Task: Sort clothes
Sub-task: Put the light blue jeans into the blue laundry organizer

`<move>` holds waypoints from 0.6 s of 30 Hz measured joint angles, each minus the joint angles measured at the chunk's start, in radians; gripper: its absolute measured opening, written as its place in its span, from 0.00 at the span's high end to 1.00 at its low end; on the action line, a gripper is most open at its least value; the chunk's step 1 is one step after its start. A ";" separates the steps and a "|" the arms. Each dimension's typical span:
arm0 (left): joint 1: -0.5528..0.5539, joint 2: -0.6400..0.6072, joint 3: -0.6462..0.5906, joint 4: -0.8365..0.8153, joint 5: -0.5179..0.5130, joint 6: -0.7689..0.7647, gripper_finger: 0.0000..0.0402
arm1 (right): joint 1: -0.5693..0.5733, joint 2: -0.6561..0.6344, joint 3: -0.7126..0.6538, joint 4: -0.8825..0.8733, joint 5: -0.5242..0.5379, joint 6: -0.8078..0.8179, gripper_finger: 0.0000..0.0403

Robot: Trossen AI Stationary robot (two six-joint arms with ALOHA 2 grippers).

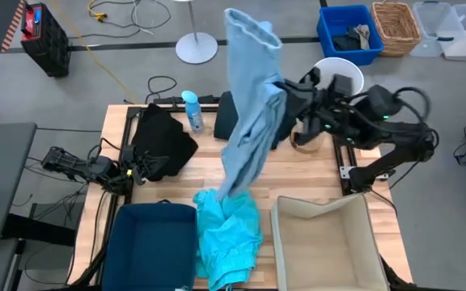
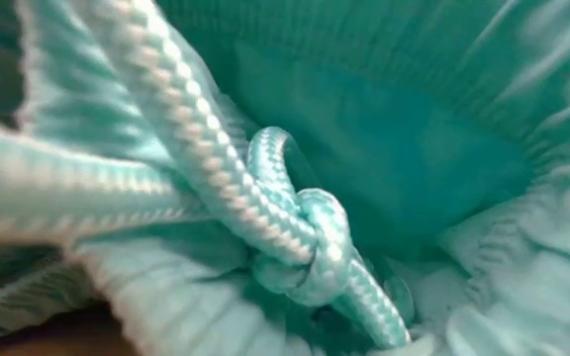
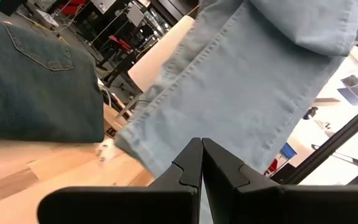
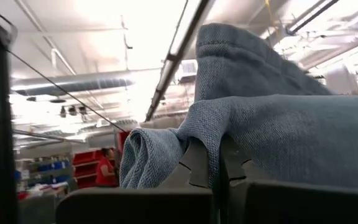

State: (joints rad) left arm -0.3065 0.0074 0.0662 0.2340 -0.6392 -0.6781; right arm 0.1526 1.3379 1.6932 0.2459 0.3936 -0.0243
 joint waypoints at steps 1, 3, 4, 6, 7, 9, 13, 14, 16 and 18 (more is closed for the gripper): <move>0.000 0.000 0.000 0.000 0.000 0.000 0.99 | 0.012 -0.010 0.000 0.000 0.000 -0.009 1.00; 0.000 0.000 0.000 0.000 0.000 0.000 0.99 | 0.036 -0.027 0.000 -0.002 0.000 -0.027 1.00; 0.000 0.000 0.000 0.000 0.000 0.000 0.99 | 0.049 -0.035 0.000 -0.002 -0.001 -0.034 1.00; 0.000 0.000 0.000 -0.001 -0.001 0.000 0.99 | 0.072 -0.052 0.000 -0.002 -0.001 -0.049 1.00; 0.000 0.000 0.000 0.000 -0.001 0.000 0.99 | 0.085 -0.060 0.000 -0.001 -0.001 -0.054 1.00; 0.000 0.000 0.000 -0.002 -0.006 0.000 0.99 | 0.109 -0.075 0.000 0.004 -0.001 -0.063 1.00; 0.000 0.000 0.000 -0.009 -0.017 0.000 0.99 | 0.152 -0.091 0.000 0.006 0.000 -0.098 1.00; 0.000 0.000 0.000 -0.010 -0.018 0.000 0.99 | 0.162 -0.092 0.000 0.005 0.000 -0.105 1.00; 0.000 0.000 0.000 -0.011 -0.020 0.000 0.99 | 0.177 -0.092 0.000 0.006 0.001 -0.112 1.00; 0.000 0.000 0.000 -0.011 -0.021 0.000 0.99 | 0.186 -0.092 0.000 0.009 0.002 -0.118 1.00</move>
State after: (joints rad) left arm -0.3067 0.0074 0.0662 0.2230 -0.6601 -0.6777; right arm 0.3384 1.2455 1.6932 0.2551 0.3958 -0.1419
